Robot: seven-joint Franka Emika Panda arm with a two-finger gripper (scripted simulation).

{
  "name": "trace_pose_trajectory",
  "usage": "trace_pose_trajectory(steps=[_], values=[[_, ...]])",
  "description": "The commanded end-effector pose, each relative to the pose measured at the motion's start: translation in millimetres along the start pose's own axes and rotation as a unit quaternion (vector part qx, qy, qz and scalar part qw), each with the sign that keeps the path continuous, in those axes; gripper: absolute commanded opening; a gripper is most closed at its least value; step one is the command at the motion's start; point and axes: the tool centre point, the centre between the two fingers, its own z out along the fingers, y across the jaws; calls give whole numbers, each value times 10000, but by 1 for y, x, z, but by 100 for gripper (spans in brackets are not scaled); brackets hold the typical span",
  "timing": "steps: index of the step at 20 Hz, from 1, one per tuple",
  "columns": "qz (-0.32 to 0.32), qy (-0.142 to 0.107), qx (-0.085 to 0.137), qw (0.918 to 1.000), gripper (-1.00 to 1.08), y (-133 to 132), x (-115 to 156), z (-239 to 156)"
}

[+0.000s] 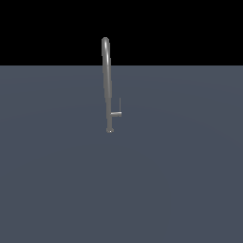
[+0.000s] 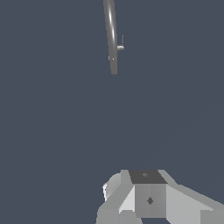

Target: Turn on the faucet by rotating a designated handle.

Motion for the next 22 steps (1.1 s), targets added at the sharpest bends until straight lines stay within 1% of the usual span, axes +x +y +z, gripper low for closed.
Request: trace_pose_trajectory(steps=[1, 7, 12, 17, 22], values=[[0, 0, 0, 10000, -100, 0, 0, 0], [54, -57, 48, 10000, -100, -1, 5, 1], [182, -194, 164, 9995, -100, -3, 17, 3], [390, -415, 350, 9978, -100, -5, 36, 7], [677, -722, 610, 9932, -100, -8, 63, 14]])
